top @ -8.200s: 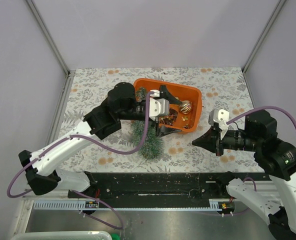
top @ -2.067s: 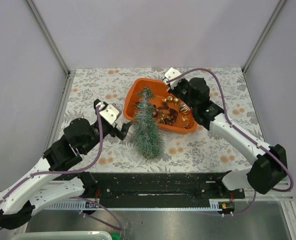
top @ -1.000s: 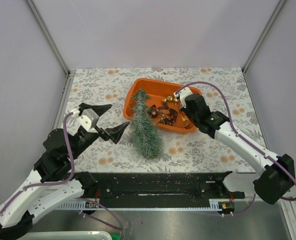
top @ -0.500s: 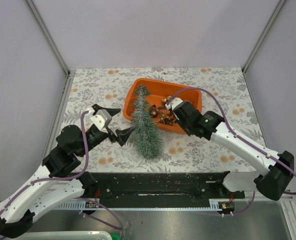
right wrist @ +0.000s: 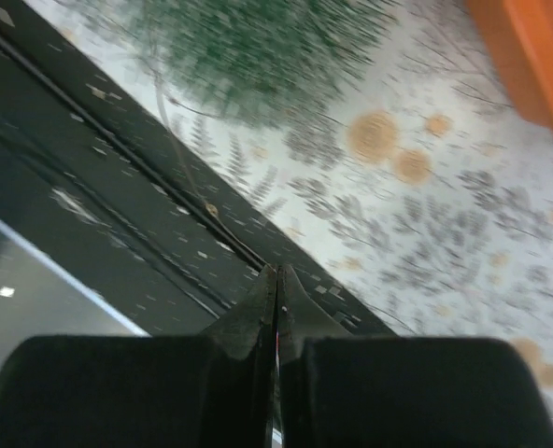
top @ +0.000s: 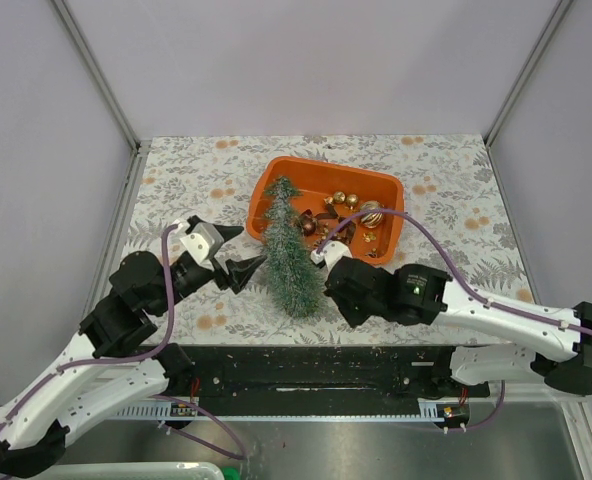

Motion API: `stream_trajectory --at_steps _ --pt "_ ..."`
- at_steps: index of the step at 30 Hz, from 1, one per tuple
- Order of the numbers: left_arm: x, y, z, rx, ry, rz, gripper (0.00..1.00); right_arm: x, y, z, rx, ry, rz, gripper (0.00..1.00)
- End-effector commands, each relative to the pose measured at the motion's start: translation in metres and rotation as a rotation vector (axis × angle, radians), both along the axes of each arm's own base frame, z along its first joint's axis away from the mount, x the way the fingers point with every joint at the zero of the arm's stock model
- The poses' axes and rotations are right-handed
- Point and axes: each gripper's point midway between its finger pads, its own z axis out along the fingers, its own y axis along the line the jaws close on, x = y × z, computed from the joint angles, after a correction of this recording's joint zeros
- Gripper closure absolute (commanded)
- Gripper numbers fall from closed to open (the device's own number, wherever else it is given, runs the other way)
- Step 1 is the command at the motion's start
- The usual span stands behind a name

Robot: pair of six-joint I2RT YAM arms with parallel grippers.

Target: Decorate the small christmas tree

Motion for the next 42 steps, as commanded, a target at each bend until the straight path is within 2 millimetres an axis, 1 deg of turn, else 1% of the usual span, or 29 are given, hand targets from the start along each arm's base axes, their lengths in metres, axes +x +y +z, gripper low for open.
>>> stream_trajectory --at_steps 1,3,5,6,7,9,10,11,13,16,17,21,25,27,30,32,36,39,42 --pt "-0.011 0.011 0.029 -0.034 -0.072 -0.011 0.28 -0.018 0.047 0.013 0.344 0.046 -0.146 1.00" --pt "-0.018 0.014 0.028 -0.015 -0.084 -0.029 0.30 -0.019 0.063 0.020 0.524 0.044 -0.202 1.00" --pt "-0.028 0.016 0.026 0.016 -0.092 -0.068 0.32 -0.021 0.082 0.038 0.742 0.033 -0.231 1.00" --pt "-0.034 0.017 0.026 0.029 -0.093 -0.098 0.33 -0.021 0.086 0.041 0.805 0.017 -0.233 1.00" --pt "-0.042 0.017 0.024 0.044 -0.099 -0.133 0.33 -0.021 0.091 0.048 0.865 0.007 -0.240 1.00" --pt "-0.059 0.017 0.019 0.073 -0.103 -0.209 0.33 -0.019 0.101 0.055 0.934 -0.030 -0.241 1.00" --pt "-0.069 0.016 0.017 0.082 -0.107 -0.260 0.33 -0.022 0.110 0.069 1.016 -0.050 -0.215 1.00" --pt "-0.080 0.014 0.012 0.099 -0.104 -0.318 0.33 -0.023 0.115 0.073 1.058 -0.080 -0.203 1.00" --pt "-0.097 0.010 -0.003 0.131 -0.059 -0.419 0.34 -0.024 0.121 0.095 1.208 -0.122 -0.198 1.00" --pt "-0.112 0.004 -0.021 0.165 -0.005 -0.521 0.31 -0.026 0.127 0.105 1.292 -0.189 -0.184 1.00" --pt "-0.112 0.002 -0.028 0.177 0.001 -0.535 0.30 -0.026 0.128 0.112 1.339 -0.203 -0.179 1.00" --pt "-0.111 0.000 -0.052 0.234 -0.020 -0.567 0.30 -0.027 0.135 0.115 1.404 -0.236 -0.178 1.00" --pt "-0.111 -0.004 -0.071 0.281 -0.036 -0.607 0.29 -0.020 0.128 0.126 1.477 -0.311 -0.214 1.00" --pt "-0.111 -0.007 -0.075 0.292 -0.027 -0.629 0.26 -0.018 0.125 0.135 1.520 -0.346 -0.221 1.00" --pt "-0.109 -0.012 -0.079 0.309 -0.009 -0.653 0.22 -0.017 0.127 0.142 1.564 -0.373 -0.216 1.00" --pt "-0.110 -0.016 -0.079 0.310 0.000 -0.676 0.17 -0.018 0.130 0.145 1.581 -0.380 -0.213 1.00" --pt "-0.112 -0.022 -0.086 0.317 0.042 -0.714 0.10 -0.017 0.134 0.141 1.584 -0.392 -0.214 1.00" --pt "-0.113 -0.026 -0.091 0.316 0.069 -0.739 0.09 -0.017 0.134 0.144 1.586 -0.405 -0.209 1.00" --pt "-0.108 -0.030 -0.094 0.312 0.088 -0.724 0.10 -0.018 0.133 0.150 1.590 -0.419 -0.195 1.00"
